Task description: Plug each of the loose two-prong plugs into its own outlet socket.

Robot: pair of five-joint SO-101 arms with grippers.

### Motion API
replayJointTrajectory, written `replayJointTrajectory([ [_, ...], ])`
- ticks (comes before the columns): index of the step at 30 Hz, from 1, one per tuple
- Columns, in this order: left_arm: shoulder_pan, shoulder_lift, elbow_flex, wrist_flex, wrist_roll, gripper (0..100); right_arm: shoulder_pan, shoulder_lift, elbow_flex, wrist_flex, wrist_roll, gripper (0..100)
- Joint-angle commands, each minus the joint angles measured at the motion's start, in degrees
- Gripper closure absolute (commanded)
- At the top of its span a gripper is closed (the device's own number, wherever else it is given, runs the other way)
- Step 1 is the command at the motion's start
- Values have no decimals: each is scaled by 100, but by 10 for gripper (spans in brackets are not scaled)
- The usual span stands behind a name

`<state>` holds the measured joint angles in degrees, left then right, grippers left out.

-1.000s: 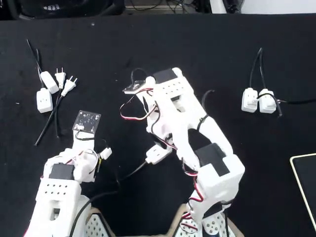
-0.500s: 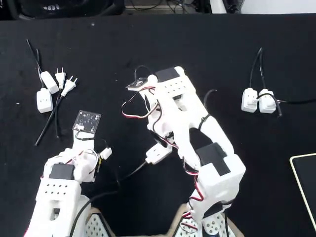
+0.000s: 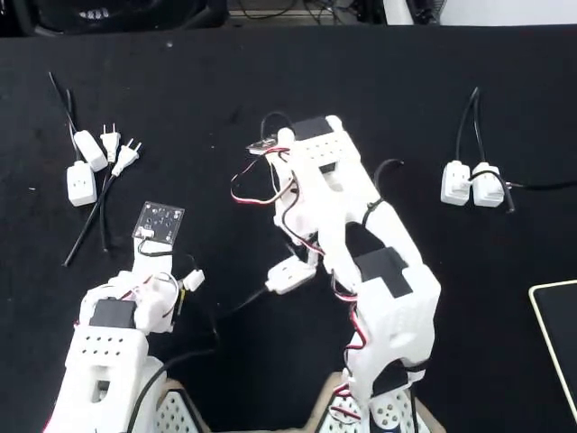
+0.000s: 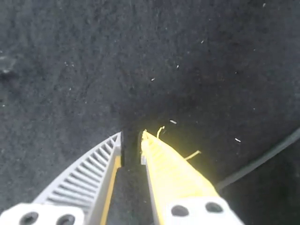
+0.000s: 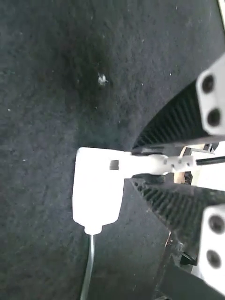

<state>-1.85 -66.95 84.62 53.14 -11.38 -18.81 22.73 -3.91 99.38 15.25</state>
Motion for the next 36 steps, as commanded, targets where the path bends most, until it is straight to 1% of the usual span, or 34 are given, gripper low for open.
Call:
replayJointTrajectory([
  [1, 66, -88, -48, -44, 79, 920, 88, 13, -295, 185, -44, 988],
  [8, 66, -88, -84, -44, 88, 920, -26, 31, -286, 185, -62, 988],
  [14, 66, -88, -84, -44, 88, 920, -264, 259, -330, 185, -440, 988],
  [19, 66, -88, -84, -44, 88, 920, -290, 479, -338, 176, -712, 988],
  [26, 66, -88, -84, -44, 88, 920, -299, 479, -558, 97, -826, 988],
  [31, 57, -88, -84, -44, 88, 920, -308, 409, 4, -378, -800, 988],
  [34, 57, -88, -84, -44, 88, 920, -316, 48, 532, -914, -800, 988],
  [36, 57, -88, -84, -44, 88, 920, -448, -259, 822, -1160, -800, 988],
])
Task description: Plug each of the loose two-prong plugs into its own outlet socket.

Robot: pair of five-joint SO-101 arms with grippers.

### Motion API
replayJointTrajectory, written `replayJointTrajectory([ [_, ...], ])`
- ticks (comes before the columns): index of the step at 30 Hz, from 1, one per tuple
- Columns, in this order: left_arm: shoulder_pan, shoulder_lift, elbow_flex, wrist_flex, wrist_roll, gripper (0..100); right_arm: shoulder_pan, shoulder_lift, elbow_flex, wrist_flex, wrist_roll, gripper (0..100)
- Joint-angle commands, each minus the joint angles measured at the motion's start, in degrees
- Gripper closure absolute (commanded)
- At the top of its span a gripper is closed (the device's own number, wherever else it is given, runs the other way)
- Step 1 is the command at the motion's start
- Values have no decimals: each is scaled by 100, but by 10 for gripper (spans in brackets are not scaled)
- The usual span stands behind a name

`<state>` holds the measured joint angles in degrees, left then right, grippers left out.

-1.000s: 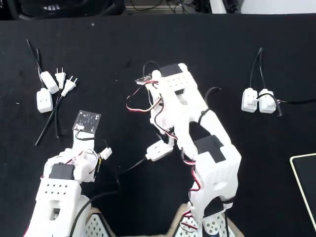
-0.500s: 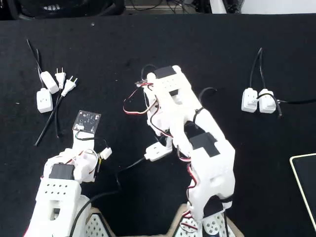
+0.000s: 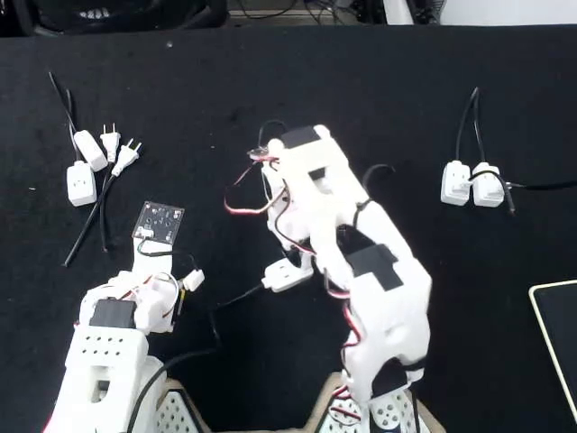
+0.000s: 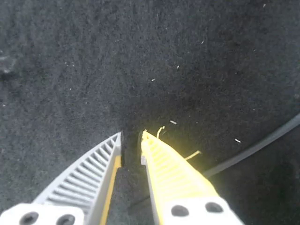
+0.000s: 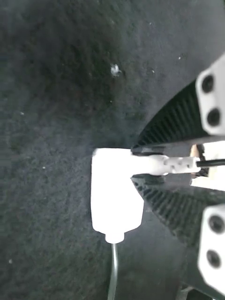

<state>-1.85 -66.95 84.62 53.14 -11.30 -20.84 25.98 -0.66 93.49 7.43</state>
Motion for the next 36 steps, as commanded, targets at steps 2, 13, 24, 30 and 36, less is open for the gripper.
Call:
replayJointTrajectory([
  [2, 57, -88, -84, -44, 79, 920, -422, -822, 743, -747, -18, 988],
  [13, 40, -88, -92, -44, 79, 920, -782, -1323, 1007, -1046, 167, 767],
  [24, -435, -88, -215, -62, 79, 920, -1415, -3073, 1253, -870, 3341, 727],
  [30, -936, -88, -338, -62, 114, 922, -1327, -3073, 2273, -1389, 5512, 727],
  [36, -1253, -88, -382, -88, 527, 920, -1187, -3064, 2941, -1943, 6127, 727],
])
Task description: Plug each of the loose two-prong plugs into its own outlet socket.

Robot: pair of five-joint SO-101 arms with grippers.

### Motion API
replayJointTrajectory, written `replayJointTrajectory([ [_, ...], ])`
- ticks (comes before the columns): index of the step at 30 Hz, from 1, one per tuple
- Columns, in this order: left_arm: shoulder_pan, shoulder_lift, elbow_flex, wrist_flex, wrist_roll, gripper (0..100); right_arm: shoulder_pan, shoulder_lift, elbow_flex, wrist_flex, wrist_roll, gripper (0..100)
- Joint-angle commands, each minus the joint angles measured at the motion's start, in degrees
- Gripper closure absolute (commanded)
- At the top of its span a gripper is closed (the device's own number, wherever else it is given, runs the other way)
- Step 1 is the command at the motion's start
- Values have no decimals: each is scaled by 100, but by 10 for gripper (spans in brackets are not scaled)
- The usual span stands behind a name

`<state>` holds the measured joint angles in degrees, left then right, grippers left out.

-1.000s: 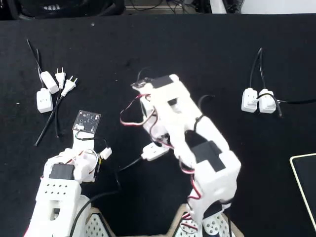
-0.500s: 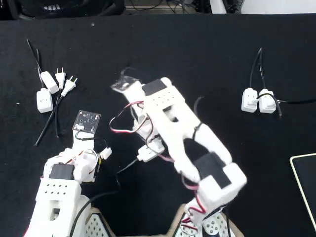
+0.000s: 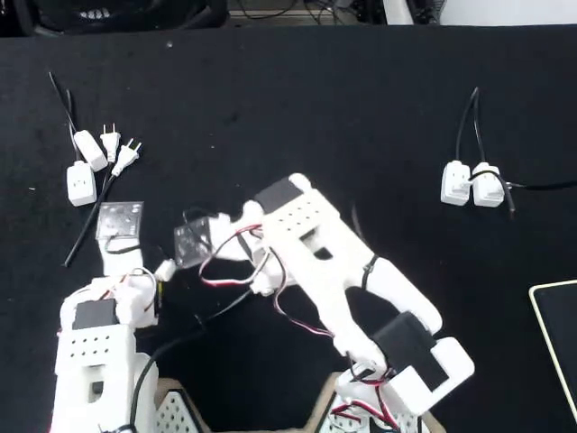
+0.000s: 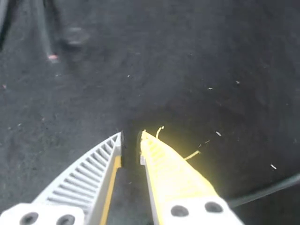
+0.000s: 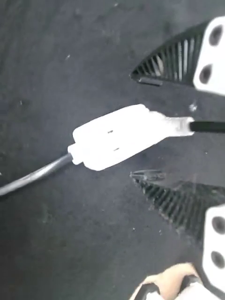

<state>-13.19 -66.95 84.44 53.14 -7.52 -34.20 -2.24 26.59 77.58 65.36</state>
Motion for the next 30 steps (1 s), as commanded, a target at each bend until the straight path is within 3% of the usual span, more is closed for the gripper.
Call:
replayJointTrajectory([
  [1, -119, -88, -365, -88, 149, 920, 149, -242, 321, -378, 404, 727],
  [6, -119, -88, -365, -88, 149, 920, 141, -242, 778, -554, 800, 729],
  [12, -119, -88, -365, -88, 149, 920, 158, -233, 1499, -1767, 774, 731],
  [14, -119, -88, -365, -88, 149, 920, 220, -233, 1596, -1987, 651, 773],
  [18, -119, -88, -356, -88, 149, 920, 501, -242, 1270, -2084, -149, 993],
  [19, -119, -88, -356, -88, 149, 920, 659, -277, 1130, -2022, -422, 959],
  [24, -119, -88, -356, -88, 149, 920, 1767, -286, 127, -1336, -1565, 986],
  [30, -110, -88, -356, -88, 167, 920, 3253, -233, -1165, -580, -4246, 987],
])
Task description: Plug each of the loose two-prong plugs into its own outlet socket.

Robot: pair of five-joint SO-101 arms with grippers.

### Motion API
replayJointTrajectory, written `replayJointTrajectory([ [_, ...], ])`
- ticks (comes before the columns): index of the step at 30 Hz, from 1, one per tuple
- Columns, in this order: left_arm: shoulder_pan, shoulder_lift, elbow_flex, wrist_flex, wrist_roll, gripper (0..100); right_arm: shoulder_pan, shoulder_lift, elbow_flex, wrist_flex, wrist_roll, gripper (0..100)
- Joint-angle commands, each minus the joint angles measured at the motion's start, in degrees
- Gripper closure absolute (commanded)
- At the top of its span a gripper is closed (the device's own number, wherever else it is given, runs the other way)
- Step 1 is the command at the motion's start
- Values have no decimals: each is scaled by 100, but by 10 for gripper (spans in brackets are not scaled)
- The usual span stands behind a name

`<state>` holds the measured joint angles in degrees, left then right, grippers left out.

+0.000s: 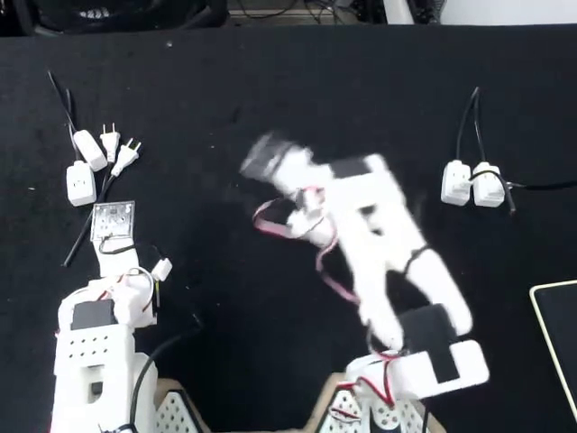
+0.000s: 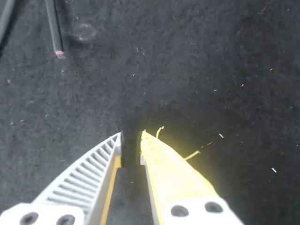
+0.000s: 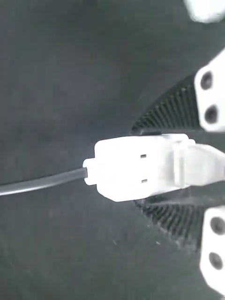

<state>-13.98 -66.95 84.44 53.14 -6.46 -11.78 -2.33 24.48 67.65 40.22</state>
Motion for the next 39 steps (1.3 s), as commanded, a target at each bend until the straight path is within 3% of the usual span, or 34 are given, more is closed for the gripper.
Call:
replayJointTrajectory([
  [1, -31, -88, -356, -88, 62, 920, 1284, -224, -1147, 519, -2127, 987],
  [4, -40, -88, -347, -97, 70, 920, 2004, -224, -1596, 668, -2804, 987],
  [11, -84, -88, -171, -457, 70, 920, 2804, -215, -1736, 615, -2866, 987],
  [20, -40, -88, -154, -457, 79, 920, 2848, 1209, -2237, 255, -2919, 987],
  [27, -40, -88, -154, -457, 79, 921, 3007, 2897, -3811, 404, -3736, 987],
  [35, -57, -88, -154, -457, 79, 921, 2989, 4505, -6053, 1248, -4132, 982],
  [39, -48, -88, -145, -457, 79, 921, 2963, 5209, -7187, 1714, -4158, 900],
])
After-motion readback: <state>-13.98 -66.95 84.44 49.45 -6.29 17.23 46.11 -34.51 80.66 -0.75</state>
